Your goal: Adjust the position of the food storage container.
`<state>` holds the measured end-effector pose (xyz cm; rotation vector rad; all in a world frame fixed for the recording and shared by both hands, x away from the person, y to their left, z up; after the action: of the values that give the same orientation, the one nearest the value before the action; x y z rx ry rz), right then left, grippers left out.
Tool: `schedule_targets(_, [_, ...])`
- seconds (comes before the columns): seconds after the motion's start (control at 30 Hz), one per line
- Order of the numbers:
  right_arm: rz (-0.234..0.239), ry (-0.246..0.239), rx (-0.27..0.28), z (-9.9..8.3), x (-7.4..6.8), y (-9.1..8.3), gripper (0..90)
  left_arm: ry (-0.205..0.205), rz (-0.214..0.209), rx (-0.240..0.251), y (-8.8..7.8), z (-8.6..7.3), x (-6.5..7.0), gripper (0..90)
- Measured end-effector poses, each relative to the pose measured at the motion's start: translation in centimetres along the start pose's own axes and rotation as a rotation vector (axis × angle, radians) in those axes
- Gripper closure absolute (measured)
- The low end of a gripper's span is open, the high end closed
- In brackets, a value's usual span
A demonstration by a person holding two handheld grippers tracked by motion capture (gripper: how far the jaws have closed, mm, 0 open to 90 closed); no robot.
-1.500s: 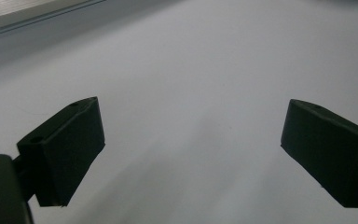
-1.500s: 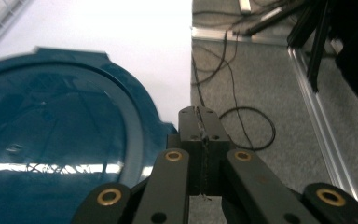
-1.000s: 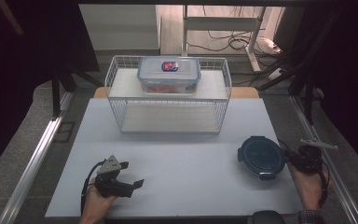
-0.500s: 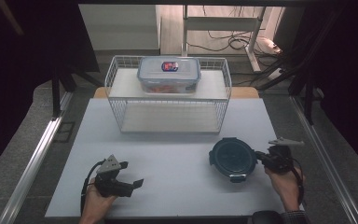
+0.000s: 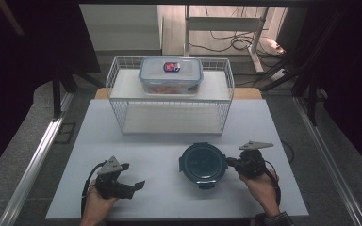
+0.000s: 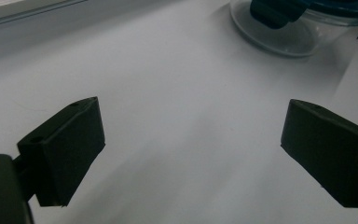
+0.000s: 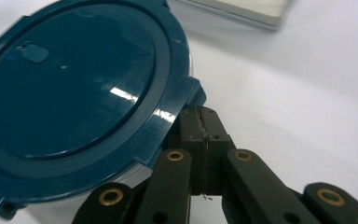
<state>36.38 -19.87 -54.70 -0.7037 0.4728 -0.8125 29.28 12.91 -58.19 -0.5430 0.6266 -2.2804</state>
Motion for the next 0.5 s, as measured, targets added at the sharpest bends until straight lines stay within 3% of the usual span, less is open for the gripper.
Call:
schedule_targets(0.13, [0.046, -0.01, 0.003, 0.3, -1.7, 0.7, 90.0, -0.004, -0.002, -0.002, 0.0, 0.0, 0.0, 5.7])
schedule_targets(0.23, [0.111, -0.008, 0.001, 0.6, -3.2, 1.3, 89.9, -0.004, -0.002, -0.008, 0.0, -0.1, 0.0, 5.7])
schedule_targets(0.5, [0.165, -0.074, -0.011, 1.1, -6.8, 2.8, 89.9, -0.022, -0.005, -0.004, -0.3, -0.1, -0.2, 6.1])
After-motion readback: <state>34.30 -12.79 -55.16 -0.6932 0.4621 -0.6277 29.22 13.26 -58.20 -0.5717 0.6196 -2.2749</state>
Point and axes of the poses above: each handheld gripper's, and its own axes: y roughly forward along the jaws, z roughly out of its top, x roughly to its right, the point moved 10 cm from there along y, roughly forward along the jaws
